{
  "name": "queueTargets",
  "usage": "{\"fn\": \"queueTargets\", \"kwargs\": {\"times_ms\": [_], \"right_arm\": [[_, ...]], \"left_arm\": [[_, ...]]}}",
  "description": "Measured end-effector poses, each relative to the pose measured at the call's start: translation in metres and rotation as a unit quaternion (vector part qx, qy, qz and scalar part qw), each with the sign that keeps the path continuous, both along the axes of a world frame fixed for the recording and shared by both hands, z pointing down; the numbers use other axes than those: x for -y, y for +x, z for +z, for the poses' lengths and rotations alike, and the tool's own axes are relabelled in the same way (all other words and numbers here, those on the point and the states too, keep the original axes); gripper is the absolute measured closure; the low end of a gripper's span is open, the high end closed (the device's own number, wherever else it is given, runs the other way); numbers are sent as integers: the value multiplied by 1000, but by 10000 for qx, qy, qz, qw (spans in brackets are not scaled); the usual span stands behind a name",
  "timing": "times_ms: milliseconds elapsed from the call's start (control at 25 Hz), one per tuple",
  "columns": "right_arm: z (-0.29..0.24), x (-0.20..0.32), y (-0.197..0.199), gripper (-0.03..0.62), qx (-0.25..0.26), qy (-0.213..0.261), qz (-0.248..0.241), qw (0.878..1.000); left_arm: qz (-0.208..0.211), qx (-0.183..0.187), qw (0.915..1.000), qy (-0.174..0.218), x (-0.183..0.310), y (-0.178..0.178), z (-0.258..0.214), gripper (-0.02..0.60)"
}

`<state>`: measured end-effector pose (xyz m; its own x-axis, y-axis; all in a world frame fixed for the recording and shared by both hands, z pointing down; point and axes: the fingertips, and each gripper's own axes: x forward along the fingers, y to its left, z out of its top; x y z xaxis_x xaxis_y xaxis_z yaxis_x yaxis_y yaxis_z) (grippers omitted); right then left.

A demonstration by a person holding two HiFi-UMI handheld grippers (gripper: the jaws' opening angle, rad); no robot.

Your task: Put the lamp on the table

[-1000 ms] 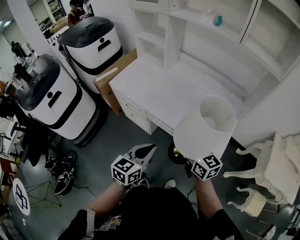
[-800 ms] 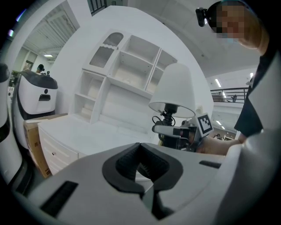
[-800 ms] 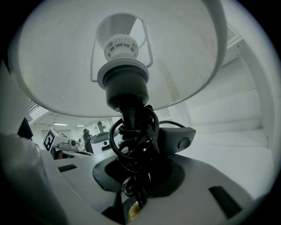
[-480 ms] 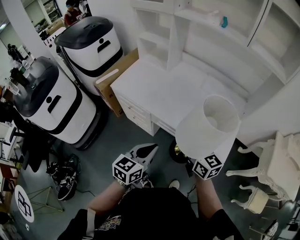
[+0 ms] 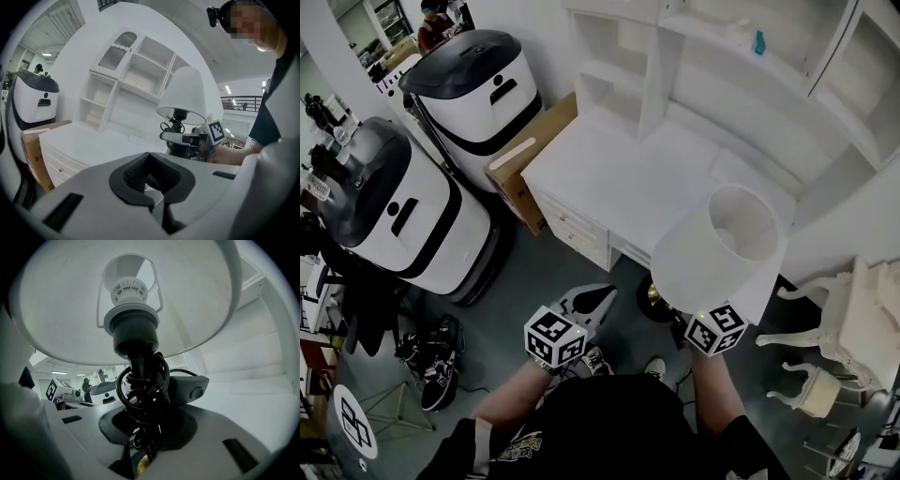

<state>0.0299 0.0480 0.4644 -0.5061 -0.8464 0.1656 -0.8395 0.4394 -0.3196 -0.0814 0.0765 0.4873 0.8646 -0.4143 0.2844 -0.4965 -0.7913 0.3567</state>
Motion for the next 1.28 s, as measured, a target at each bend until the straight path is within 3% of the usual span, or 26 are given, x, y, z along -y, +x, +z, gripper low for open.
{"fn": "queueTargets", "kwargs": {"times_ms": [560, 1000, 1280], "right_arm": [[-1, 19, -28, 490, -79, -5, 229, 9997], [-3, 34, -28, 490, -135, 21, 251, 9996], [-4, 59, -26, 490, -139, 17, 151, 9998]], "left_arm": [[197, -90, 9998, -10, 17, -34, 2, 575], [323, -89, 9994, 20, 23, -30, -1, 575], [171, -83, 9998, 58, 42, -33, -4, 575]]}}
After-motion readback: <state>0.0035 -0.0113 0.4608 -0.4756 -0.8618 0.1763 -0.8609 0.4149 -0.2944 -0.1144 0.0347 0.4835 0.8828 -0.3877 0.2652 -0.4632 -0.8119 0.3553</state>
